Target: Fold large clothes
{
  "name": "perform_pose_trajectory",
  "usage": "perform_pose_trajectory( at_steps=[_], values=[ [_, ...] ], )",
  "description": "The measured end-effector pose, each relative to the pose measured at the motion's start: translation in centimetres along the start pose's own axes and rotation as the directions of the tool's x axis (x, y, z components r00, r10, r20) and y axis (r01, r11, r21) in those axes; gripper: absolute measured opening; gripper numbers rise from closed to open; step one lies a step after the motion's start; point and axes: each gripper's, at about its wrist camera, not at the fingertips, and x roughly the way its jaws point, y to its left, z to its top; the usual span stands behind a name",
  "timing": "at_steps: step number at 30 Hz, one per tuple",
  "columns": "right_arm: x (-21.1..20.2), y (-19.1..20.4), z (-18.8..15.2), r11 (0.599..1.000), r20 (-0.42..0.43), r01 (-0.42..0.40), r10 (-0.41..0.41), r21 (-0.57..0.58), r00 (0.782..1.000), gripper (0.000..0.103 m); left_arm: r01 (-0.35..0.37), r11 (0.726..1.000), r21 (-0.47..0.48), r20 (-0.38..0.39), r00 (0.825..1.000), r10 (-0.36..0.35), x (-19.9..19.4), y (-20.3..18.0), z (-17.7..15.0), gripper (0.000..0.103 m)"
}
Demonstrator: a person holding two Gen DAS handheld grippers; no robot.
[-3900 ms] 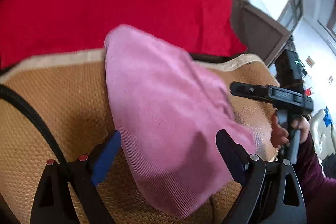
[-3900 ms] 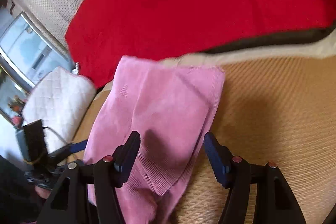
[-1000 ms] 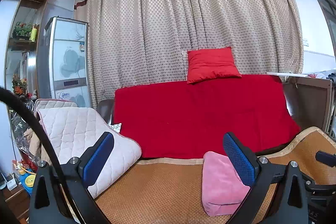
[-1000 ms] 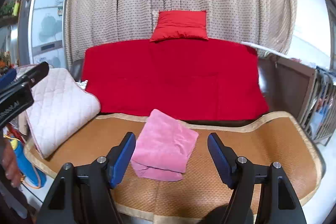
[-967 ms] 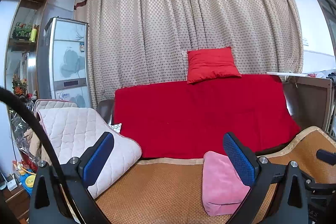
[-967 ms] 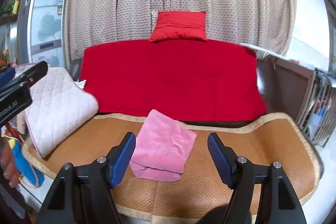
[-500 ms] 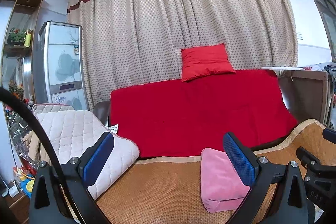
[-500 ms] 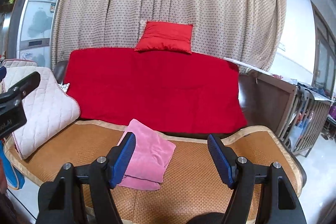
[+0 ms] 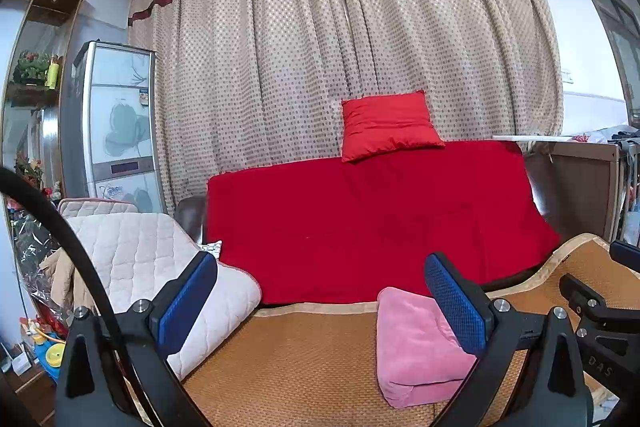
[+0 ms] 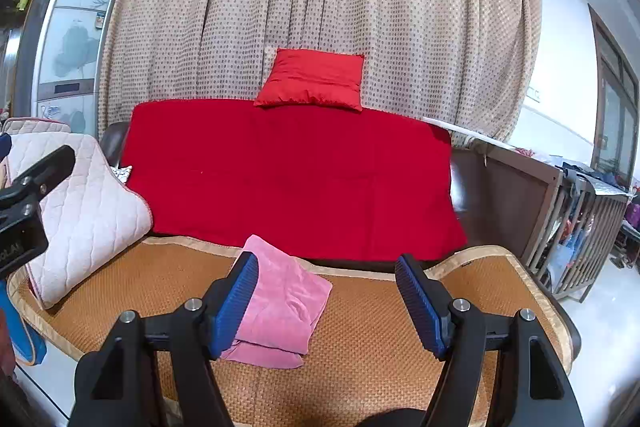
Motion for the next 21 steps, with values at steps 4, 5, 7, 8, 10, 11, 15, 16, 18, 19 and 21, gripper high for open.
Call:
perform_pose_trajectory(
  at_steps=[4, 5, 7, 8, 10, 11, 15, 16, 18, 19, 21],
  values=[
    [0.06, 0.00, 0.12, 1.000, -0.003, 0.001, -0.001, 0.003, 1.000, 0.075, 0.007, 1.000, 0.002, -0.004, 1.000, -0.007, 0.08, -0.02, -0.17, 0.103],
    [0.02, 0.08, 0.13, 1.000, -0.005, 0.002, -0.002, 0.004, 1.000, 0.075, 0.007, 1.000, 0.002, -0.007, 1.000, -0.007, 0.10, -0.06, -0.20, 0.103],
    [0.10, 0.09, 0.16, 1.000, -0.007, 0.003, -0.003, 0.003, 1.000, 0.075, 0.012, 1.000, 0.003, -0.014, 1.000, -0.012, 0.31, -0.05, -0.29, 0.103],
    [0.10, 0.11, 0.18, 1.000, -0.007, 0.004, -0.004, 0.003, 1.000, 0.075, 0.013, 1.000, 0.003, -0.017, 1.000, -0.013, 0.35, -0.05, -0.32, 0.103],
    [0.10, 0.10, 0.18, 1.000, -0.007, 0.003, -0.003, 0.004, 1.000, 0.075, 0.014, 1.000, 0.002, -0.021, 1.000, -0.014, 0.42, -0.05, -0.42, 0.103],
    [0.10, 0.11, 0.17, 1.000, -0.007, 0.001, -0.001, 0.004, 1.000, 0.075, 0.014, 1.000, 0.002, -0.022, 1.000, -0.014, 0.38, -0.09, -0.46, 0.103],
    [0.13, 0.21, 0.25, 1.000, -0.008, 0.006, -0.006, -0.002, 1.000, 0.075, 0.015, 1.000, 0.003, -0.022, 1.000, -0.015, 0.38, -0.06, -0.50, 0.103],
    [0.18, 0.24, 0.25, 1.000, -0.008, 0.006, -0.006, -0.003, 1.000, 0.075, 0.015, 1.000, 0.004, -0.022, 1.000, -0.015, 0.36, -0.07, -0.56, 0.103],
    [0.11, 0.36, 0.19, 1.000, -0.007, 0.007, -0.007, -0.004, 1.000, 0.075, 0.014, 1.000, 0.003, -0.022, 1.000, -0.013, 0.37, -0.05, -0.69, 0.103],
    [0.12, 0.37, 0.19, 1.000, -0.007, 0.006, -0.006, -0.004, 1.000, 0.075, 0.015, 1.000, 0.003, -0.024, 1.000, -0.015, 0.40, -0.05, -0.75, 0.103],
    [0.11, 0.36, 0.21, 1.000, -0.007, 0.007, -0.007, -0.004, 1.000, 0.075, 0.013, 1.000, 0.004, -0.024, 1.000, -0.012, 0.43, -0.03, -0.81, 0.103]
  ],
)
